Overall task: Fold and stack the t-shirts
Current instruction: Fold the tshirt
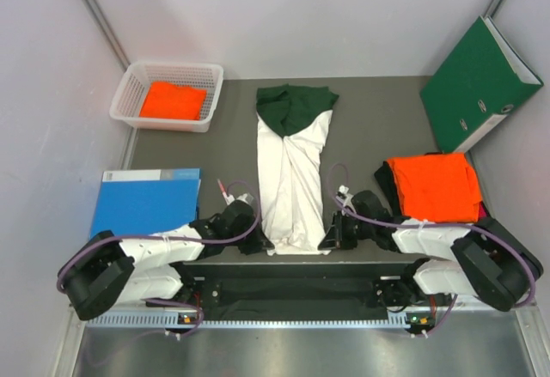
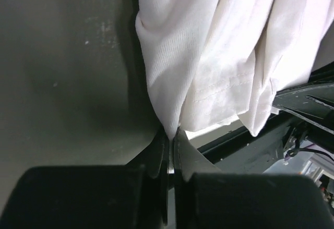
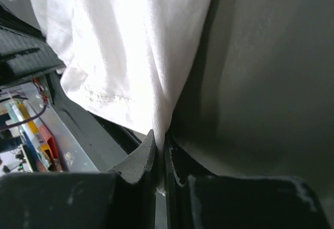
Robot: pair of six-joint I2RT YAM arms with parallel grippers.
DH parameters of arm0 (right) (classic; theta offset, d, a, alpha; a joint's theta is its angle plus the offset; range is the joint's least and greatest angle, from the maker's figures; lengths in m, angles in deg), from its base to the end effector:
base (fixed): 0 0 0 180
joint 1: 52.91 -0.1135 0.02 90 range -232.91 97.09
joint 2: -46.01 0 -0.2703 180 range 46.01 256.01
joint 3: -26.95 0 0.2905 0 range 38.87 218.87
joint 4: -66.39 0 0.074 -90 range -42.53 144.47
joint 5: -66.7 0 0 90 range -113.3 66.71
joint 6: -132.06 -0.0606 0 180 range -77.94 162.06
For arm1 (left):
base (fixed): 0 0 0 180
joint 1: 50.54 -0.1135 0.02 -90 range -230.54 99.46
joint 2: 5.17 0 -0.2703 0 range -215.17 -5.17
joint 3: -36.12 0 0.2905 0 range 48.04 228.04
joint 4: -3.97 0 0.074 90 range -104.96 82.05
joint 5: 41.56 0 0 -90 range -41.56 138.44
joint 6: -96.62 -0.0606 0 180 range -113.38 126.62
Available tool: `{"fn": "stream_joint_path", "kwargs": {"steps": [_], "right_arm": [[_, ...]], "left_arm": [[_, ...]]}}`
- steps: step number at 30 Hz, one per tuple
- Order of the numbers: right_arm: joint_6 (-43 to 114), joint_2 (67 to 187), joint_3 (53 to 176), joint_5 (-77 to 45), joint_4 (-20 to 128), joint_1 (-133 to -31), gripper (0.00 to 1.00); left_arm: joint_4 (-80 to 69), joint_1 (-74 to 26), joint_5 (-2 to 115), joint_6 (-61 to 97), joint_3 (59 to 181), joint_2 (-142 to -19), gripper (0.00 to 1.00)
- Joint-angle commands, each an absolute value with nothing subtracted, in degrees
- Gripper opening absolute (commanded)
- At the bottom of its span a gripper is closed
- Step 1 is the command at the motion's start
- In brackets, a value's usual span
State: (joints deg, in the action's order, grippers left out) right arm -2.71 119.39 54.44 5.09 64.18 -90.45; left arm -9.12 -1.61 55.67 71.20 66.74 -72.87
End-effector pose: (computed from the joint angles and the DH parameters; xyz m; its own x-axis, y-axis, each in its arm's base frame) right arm 0.1647 0.1629 0.0692 -0.9738 0.0330 -0.2249 -0.1437 0.6773 0.7216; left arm 0.1487 -0.1823 0.0854 -0.9399 -0.2852 -0.1876 -0.1119 0.7766 -0.6200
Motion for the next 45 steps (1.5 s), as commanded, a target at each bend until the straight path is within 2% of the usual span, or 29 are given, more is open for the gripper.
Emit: {"fn": "stream_joint_path", "kwargs": {"steps": [1, 6, 11, 26, 35, 45], "right_arm": [[0.9, 113.6, 53.6, -1.2, 52.3, -91.5, 0.04], [3.2, 106.1, 57.4, -4.7, 47.8, -91.5, 0.04], [6.3, 104.7, 61.2, -8.3, 47.7, -91.4, 0.05], [17.2, 120.0, 79.4, -10.0, 50.7, -87.7, 0.05], [21.8, 130.1, 92.1, -8.8, 50.5, -83.1, 0.05], [23.5, 145.3, 107.1, -3.4, 50.9, -78.0, 0.11]], "left_arm": [[-31.3, -1.1, 49.4, 67.5, 66.5, -72.1, 0.00], [-37.5, -1.1, 45.5, 65.3, 73.9, -70.1, 0.00], [-38.9, -1.2, 40.9, 61.5, 82.6, -73.7, 0.00], [-39.4, -4.8, 34.8, 49.7, 105.8, -86.4, 0.00], [-40.7, -12.5, 39.2, 42.3, 118.0, -95.5, 0.00], [-40.7, -18.1, 44.8, 39.1, 129.1, -107.6, 0.00]]}}
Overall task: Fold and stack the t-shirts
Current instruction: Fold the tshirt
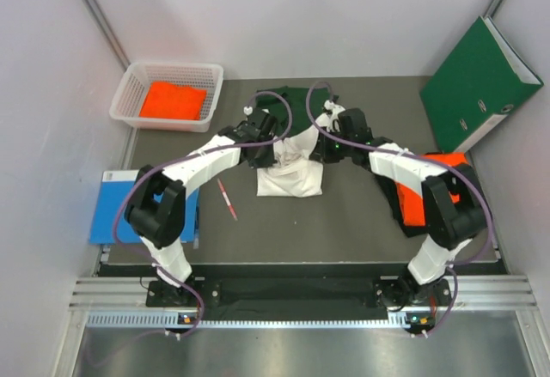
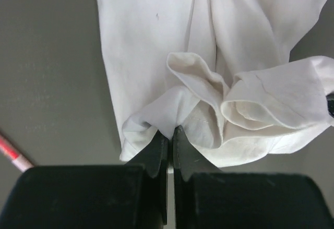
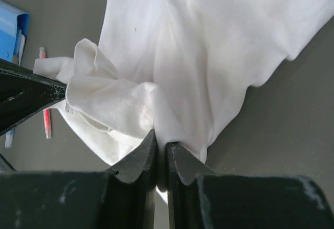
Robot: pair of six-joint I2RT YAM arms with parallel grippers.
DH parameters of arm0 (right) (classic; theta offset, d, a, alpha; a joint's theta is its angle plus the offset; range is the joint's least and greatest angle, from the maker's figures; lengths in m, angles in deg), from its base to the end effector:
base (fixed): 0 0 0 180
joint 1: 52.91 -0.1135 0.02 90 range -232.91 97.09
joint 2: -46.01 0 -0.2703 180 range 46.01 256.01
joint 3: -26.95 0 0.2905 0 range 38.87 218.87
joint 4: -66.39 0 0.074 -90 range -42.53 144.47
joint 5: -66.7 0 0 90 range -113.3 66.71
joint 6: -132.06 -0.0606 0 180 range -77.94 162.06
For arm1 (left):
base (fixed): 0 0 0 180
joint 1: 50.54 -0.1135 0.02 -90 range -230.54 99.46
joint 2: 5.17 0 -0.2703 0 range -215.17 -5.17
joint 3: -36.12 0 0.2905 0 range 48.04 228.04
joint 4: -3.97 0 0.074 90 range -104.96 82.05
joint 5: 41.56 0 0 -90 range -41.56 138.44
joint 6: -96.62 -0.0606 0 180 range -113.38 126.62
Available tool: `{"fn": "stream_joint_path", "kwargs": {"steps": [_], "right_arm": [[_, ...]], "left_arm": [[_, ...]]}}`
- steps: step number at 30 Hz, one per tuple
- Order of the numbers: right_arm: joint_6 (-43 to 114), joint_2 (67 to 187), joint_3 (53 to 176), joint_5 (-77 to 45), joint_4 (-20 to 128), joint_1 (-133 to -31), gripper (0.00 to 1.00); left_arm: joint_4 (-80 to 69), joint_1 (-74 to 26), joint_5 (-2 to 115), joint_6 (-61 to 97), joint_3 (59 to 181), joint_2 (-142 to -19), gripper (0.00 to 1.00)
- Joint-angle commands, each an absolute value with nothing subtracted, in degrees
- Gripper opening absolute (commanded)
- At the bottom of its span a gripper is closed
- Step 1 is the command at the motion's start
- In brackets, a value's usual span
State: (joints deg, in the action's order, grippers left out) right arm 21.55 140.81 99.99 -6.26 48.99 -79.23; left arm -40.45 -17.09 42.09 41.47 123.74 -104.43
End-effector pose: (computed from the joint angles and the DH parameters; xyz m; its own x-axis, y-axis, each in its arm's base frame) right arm 0.3639 0.1998 0.1918 -0.7500 0.0027 -0.6614 -0.3895 0.8064 0.4450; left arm 0.3566 -0.2275 0.2103 -0.8517 -0.1180 -0.5106 0.0117 0.9698 -0.2437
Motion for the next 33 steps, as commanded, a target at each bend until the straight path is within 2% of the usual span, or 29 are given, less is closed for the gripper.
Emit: {"fn": "stream_joint_path", "kwargs": {"steps": [1, 3, 4, 5, 6, 7, 8, 10, 11, 16, 22, 24, 25, 29, 33], "right_arm": [[23.5, 146.6, 108.4, -3.4, 50.9, -77.8, 0.11], [23.4, 150.6, 112.0, -3.3, 50.8, -77.3, 0.15], [23.5, 152.0, 113.4, -3.4, 50.6, -77.1, 0.17], [23.4, 154.6, 114.9, -5.3, 49.8, -76.8, 0.35], [23.4, 155.5, 117.0, -6.6, 49.9, -76.6, 0.44], [23.3, 155.9, 117.0, -9.4, 51.2, -76.5, 0.52], [23.3, 154.4, 116.1, -11.1, 53.4, -76.5, 0.72], [22.6, 150.4, 109.4, -15.4, 62.1, -76.5, 0.96], [22.3, 145.6, 103.9, -16.8, 64.4, -76.5, 1.00], [22.2, 136.1, 94.9, -21.4, 63.9, -76.4, 1.00], [18.2, 131.9, 85.6, -17.1, 61.5, -76.4, 1.00], [15.2, 131.7, 81.9, -14.4, 64.2, -76.5, 1.00], [14.3, 132.0, 80.9, -12.0, 65.4, -76.5, 0.99], [9.6, 136.6, 76.8, -5.2, 72.1, -76.5, 0.82], [5.8, 140.7, 75.2, -2.8, 79.8, -76.6, 0.77]], "left_arm": [[-40.7, -18.6, 45.0, 38.9, 131.1, -109.6, 0.00], [-40.7, -18.9, 45.6, 38.5, 133.1, -111.9, 0.00], [-40.7, -19.4, 45.9, 38.1, 135.3, -114.2, 0.06], [-42.0, -19.6, 45.8, 38.2, 136.5, -115.4, 0.37], [-42.7, -20.0, 45.0, 38.3, 137.6, -116.3, 0.79], [-43.0, -20.5, 44.2, 38.4, 139.2, -117.6, 0.99], [-43.2, -20.7, 44.0, 38.2, 139.3, -117.6, 0.99], [-42.4, -21.1, 42.8, 38.4, 137.6, -115.8, 0.99], [-41.6, -21.1, 42.5, 38.4, 136.3, -114.6, 0.99], [-36.4, -21.1, 40.0, 39.4, 124.2, -104.6, 0.99], [-32.1, -21.1, 40.9, 43.0, 114.0, -99.3, 0.98], [-31.1, -21.1, 41.6, 43.8, 111.4, -99.1, 0.94], [-30.3, -21.1, 42.1, 43.9, 110.8, -99.3, 0.89], [-26.6, -21.1, 44.8, 44.8, 108.4, -101.0, 0.81], [-24.2, -21.1, 45.9, 45.4, 106.9, -102.3, 0.75]]}}
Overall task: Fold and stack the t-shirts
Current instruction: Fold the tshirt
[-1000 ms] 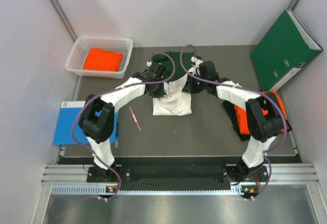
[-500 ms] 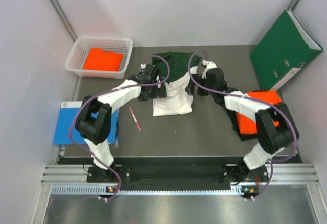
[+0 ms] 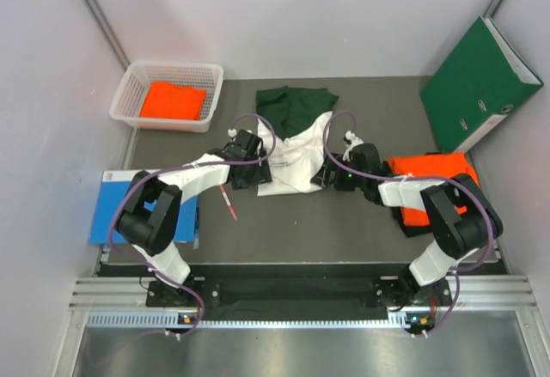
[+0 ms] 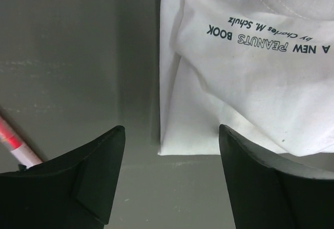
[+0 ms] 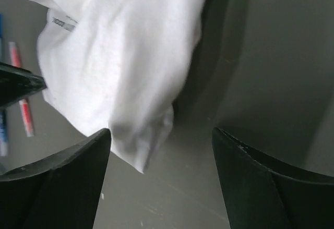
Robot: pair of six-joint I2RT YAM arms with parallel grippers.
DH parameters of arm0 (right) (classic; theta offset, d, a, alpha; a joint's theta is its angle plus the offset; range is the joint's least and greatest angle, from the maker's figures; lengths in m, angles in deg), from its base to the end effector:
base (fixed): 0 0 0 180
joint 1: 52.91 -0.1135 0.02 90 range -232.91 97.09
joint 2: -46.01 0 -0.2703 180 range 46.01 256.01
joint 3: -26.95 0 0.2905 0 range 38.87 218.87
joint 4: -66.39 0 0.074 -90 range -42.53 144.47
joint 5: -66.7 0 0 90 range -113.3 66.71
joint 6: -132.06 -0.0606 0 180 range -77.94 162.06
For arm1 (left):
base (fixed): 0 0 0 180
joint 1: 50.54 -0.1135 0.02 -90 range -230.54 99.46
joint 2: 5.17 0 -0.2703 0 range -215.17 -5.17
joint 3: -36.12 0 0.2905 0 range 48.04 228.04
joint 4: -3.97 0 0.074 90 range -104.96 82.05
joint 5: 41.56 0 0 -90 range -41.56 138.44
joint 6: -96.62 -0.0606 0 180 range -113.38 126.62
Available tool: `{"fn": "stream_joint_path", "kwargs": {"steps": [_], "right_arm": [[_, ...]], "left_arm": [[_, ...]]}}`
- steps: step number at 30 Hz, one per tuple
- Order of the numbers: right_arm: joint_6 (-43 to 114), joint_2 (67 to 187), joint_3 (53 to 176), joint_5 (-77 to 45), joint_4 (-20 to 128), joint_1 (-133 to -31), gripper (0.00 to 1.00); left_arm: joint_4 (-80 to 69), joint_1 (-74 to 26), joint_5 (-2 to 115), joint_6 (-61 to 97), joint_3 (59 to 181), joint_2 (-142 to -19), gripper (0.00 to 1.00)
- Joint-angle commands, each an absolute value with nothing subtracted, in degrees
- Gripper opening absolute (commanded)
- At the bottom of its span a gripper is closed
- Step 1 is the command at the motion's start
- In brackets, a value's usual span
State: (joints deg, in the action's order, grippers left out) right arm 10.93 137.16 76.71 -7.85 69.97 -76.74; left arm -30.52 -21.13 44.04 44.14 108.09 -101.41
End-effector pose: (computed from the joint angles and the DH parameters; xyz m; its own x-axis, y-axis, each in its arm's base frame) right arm 0.3118 0.1554 0.1105 -0.7809 0.1998 -0.5918 -0.2082 0.8100 0.5482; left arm 0.3367 -0.1845 0.1479 -0.8678 -0.2079 -0.4513 -0.0928 0.9601 -0.2638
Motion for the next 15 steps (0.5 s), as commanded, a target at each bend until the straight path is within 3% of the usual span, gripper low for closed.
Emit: {"fn": "stream_joint_path", "kwargs": {"steps": [1, 4, 5, 6, 7, 9, 15], "right_arm": [[5.2, 142.0, 74.8, -2.4, 80.7, -76.6, 0.77], [4.3, 144.9, 75.4, -1.3, 82.8, -76.9, 0.70], [3.9, 145.6, 76.0, -0.7, 82.8, -76.8, 0.66], [3.7, 146.4, 76.6, 0.6, 82.3, -76.8, 0.62], [3.8, 147.9, 78.0, 1.1, 80.3, -77.0, 0.51], [3.3, 149.0, 78.9, 2.6, 78.5, -77.2, 0.44], [2.2, 149.1, 77.4, 4.4, 76.9, -77.8, 0.47]], "left_arm": [[-24.0, -21.1, 46.2, 45.4, 106.7, -102.5, 0.72], [-23.5, -21.0, 46.9, 45.4, 107.0, -103.7, 0.57], [-23.5, -21.0, 47.1, 45.3, 107.0, -104.1, 0.41], [-23.6, -21.1, 47.5, 45.5, 107.1, -104.2, 0.33], [-23.8, -21.1, 47.6, 45.6, 107.1, -104.3, 0.23], [-24.7, -21.1, 47.2, 46.1, 107.0, -103.8, 0.00], [-25.6, -21.1, 45.5, 46.5, 105.2, -100.8, 0.00]]}}
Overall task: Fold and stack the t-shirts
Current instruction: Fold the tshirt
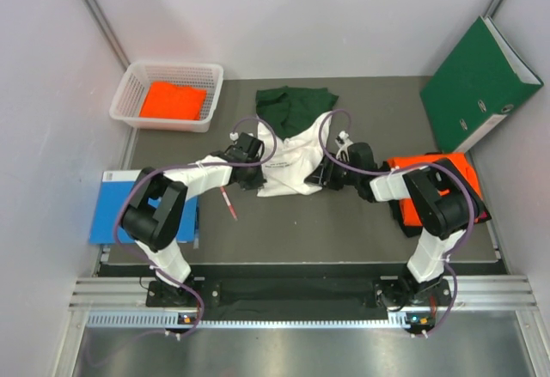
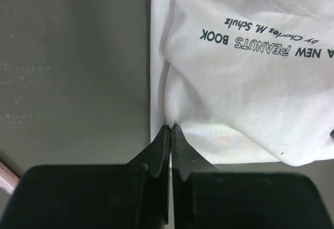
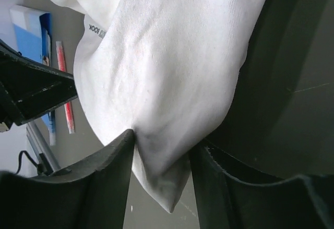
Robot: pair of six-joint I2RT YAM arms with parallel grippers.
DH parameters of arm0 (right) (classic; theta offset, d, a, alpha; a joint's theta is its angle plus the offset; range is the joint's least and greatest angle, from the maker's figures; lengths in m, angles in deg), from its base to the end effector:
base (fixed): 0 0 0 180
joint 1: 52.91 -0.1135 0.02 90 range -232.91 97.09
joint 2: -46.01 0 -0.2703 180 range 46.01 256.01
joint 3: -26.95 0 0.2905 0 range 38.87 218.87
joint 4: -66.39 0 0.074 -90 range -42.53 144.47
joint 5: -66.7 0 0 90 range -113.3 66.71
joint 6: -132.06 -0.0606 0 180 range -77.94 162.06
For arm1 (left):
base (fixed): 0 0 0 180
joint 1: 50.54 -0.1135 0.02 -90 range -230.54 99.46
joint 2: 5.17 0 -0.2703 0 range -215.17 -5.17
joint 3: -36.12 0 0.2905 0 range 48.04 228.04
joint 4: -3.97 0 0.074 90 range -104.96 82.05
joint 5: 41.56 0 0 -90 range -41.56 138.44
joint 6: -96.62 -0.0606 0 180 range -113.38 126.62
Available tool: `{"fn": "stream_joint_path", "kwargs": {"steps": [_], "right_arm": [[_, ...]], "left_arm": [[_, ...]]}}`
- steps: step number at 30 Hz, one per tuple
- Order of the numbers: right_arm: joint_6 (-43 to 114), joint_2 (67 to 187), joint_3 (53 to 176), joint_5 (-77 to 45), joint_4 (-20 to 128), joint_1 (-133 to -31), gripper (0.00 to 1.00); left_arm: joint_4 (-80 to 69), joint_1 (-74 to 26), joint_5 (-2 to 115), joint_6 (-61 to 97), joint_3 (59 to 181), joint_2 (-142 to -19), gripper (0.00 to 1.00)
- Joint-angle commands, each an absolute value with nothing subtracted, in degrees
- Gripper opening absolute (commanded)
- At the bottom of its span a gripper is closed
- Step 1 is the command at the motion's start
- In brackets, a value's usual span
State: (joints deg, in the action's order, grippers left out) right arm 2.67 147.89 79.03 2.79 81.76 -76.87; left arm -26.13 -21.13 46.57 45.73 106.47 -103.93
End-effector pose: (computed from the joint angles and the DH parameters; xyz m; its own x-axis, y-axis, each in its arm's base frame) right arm 0.3265 0.1742 0.0835 -0.8411 0.2499 -0.4797 -0.2102 0.6661 0.7156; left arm 0.3381 -0.1883 0.1277 -0.8766 -0.2296 -0.4229 -0.0993 0.9462 -0.3079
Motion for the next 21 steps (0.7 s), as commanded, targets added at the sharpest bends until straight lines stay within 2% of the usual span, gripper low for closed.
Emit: {"fn": "stream_joint_path", "kwargs": {"steps": [1, 6, 10, 21], "right_arm": [[2.2, 148.8, 77.0, 4.4, 76.4, -77.8, 0.49], [2.9, 147.8, 75.4, 4.7, 75.5, -78.0, 0.55], [3.8, 146.6, 73.9, 4.3, 74.4, -78.0, 0.65], [4.9, 146.6, 72.6, 3.8, 74.1, -79.0, 0.68]], "left_arm": [[-25.9, -21.0, 45.3, 46.6, 104.9, -100.6, 0.00], [-26.5, -21.0, 43.4, 47.3, 103.2, -97.5, 0.00], [-27.4, -21.0, 42.1, 47.3, 102.5, -95.9, 0.00], [-24.0, -21.0, 44.8, 48.3, 100.4, -100.4, 0.00]]}}
